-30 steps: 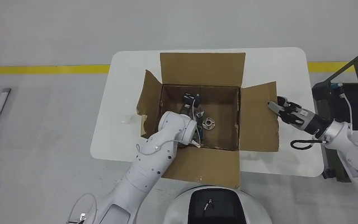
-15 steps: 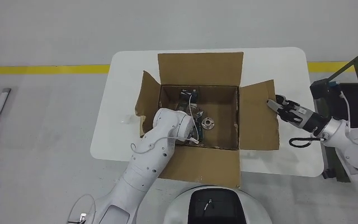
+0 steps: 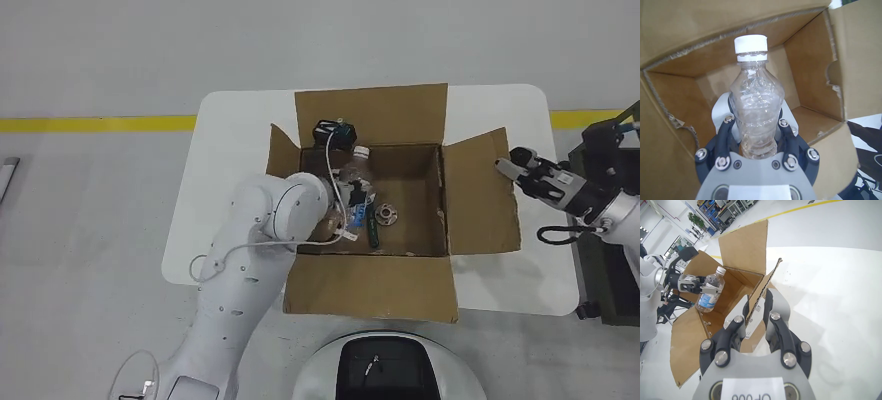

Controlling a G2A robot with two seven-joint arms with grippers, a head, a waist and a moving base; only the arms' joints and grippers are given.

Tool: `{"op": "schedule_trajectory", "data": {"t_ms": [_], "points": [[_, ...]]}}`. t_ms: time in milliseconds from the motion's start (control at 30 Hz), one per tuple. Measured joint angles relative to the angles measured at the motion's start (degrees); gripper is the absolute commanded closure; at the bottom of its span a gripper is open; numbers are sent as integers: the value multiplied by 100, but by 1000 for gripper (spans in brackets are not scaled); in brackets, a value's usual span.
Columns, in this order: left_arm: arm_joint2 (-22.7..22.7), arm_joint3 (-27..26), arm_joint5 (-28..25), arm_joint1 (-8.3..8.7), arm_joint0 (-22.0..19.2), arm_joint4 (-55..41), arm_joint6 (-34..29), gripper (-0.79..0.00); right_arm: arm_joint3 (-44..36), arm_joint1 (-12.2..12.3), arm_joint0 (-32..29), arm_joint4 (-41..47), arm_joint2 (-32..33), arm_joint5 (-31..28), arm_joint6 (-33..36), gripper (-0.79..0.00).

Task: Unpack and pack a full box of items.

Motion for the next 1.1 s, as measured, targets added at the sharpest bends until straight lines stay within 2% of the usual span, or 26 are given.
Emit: {"op": "schedule_trajectory", "data": {"t_ms": [267,533,700,900,1000,1100], "points": [[-759,-962,-133,109,-129,-128,-86,0,-259,6,-264,-86,234,-166,-397,-785],[-1915,-1861,-490,308,-93,-31,-354,0,-389,11,-527,-59,389,-214,-533,-785],[-2657,-1938,-861,463,90,577,-517,0,-441,3,-633,-38,328,-290,-595,-785],[-3166,-1833,-1364,630,429,1456,-799,0,-428,-12,-673,-59,265,-574,-841,-785],[-3215,-1522,-1463,680,668,1819,-837,0,-439,-17,-679,-174,269,-652,-980,-785],[-3080,-1178,-1480,694,901,1933,-682,0,-460,-19,-662,-277,298,-625,-1074,-785]]}}
